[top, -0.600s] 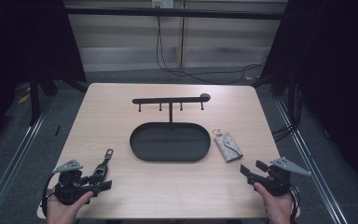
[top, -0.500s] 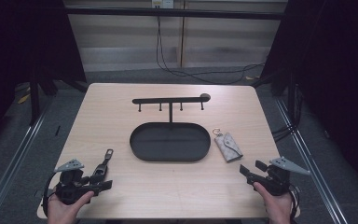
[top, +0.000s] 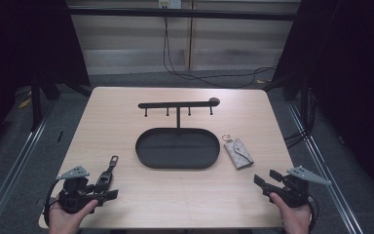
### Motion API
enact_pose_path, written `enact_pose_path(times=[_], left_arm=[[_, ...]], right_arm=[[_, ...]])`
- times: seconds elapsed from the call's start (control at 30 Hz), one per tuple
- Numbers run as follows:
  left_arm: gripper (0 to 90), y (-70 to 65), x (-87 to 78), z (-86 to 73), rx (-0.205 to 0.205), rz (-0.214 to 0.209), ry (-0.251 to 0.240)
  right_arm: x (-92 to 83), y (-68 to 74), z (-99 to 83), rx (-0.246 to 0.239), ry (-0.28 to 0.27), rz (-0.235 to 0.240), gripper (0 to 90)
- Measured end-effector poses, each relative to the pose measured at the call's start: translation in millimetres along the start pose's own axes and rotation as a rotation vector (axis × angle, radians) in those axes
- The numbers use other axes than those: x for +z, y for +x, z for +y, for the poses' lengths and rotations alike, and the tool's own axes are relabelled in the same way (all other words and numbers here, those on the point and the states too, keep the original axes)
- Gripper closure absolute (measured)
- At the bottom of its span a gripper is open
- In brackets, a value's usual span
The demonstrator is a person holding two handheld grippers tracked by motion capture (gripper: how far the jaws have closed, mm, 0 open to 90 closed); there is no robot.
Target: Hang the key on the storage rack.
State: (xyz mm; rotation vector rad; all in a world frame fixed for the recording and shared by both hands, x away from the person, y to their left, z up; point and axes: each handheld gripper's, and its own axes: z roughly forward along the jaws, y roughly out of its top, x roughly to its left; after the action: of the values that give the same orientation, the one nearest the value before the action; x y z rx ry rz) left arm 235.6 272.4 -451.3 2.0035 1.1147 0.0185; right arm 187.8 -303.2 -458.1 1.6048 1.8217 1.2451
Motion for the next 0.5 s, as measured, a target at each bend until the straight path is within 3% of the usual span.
enact_pose_path(times=[0.07, 0.13, 0.3, 0.4, 0.43, 0.5], left_arm=[[47.7, -0.6, -1.1, 2.3, 0.001, 0.018, -0.007], [48.1, 1.2, -0.5, 8.3, -0.001, -0.012, 0.023], [49.4, 0.6, -4.7, 20.2, 0.007, -0.016, 0.025], [52.8, 0.9, -7.0, 26.3, 0.014, -0.003, 0.029], [53.8, 1.4, -7.6, 28.3, 0.009, 0.026, 0.030], [55.1, 3.8, -6.1, 31.3, 0.013, 0.041, 0.051]], right_arm=[[0.8, -0.2, -0.8, -0.001, 0.004, -0.002, 29.1], [2.1, -1.3, -1.5, 0.009, 0.007, 0.027, 28.3], [6.1, -1.3, -1.6, -0.005, 0.028, 0.020, 26.4], [7.9, 1.4, -1.8, -0.021, 0.036, 0.020, 26.2], [8.1, 1.3, -1.9, -0.022, 0.035, 0.019, 25.9], [8.7, -0.2, -2.1, -0.011, 0.036, 0.017, 25.5]])
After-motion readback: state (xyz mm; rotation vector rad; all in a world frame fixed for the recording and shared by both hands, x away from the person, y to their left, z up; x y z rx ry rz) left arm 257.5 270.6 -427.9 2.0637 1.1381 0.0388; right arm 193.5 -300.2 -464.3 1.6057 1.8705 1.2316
